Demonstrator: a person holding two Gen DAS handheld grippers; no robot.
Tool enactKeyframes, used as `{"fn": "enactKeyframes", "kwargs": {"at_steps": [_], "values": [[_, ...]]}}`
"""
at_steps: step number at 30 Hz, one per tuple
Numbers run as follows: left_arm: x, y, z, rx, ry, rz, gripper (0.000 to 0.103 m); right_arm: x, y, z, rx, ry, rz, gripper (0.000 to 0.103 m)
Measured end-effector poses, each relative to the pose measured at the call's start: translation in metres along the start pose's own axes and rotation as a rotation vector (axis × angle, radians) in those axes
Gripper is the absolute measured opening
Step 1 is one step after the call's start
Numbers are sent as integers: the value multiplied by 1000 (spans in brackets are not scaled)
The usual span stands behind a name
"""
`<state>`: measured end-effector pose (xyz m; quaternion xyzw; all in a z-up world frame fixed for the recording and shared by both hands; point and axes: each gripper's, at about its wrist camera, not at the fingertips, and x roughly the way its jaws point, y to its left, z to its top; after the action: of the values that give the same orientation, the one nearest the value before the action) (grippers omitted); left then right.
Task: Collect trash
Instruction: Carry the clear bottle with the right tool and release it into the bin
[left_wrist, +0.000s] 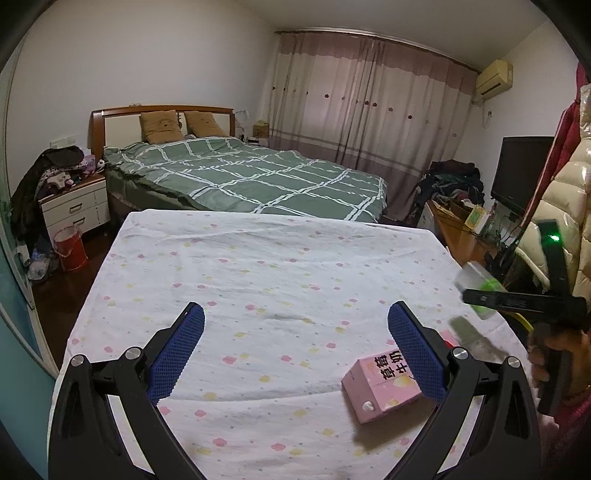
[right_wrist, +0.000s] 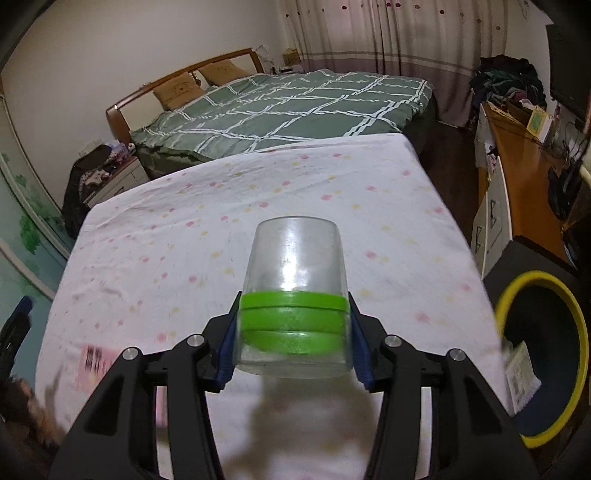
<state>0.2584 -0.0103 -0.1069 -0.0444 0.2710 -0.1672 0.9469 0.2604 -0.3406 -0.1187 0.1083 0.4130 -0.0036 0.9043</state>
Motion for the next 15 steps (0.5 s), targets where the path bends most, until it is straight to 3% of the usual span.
{"fn": "enactKeyframes", "kwargs": {"at_steps": [3,6,10,15], "values": [[0,-4,-1,14,6,-25,98,-23,-19,-13,18,-14,2,48],[0,-13,-3,41,34,-114,98,-43,-39,-22,40,-34,-24,48],[1,-33,-9,118,122,-270,98,-65,-86,-35,95,-55,-141,48],[7,-48,-23,173,229,-334,98,-63,-156,-52,191,-6,-274,48]]}}
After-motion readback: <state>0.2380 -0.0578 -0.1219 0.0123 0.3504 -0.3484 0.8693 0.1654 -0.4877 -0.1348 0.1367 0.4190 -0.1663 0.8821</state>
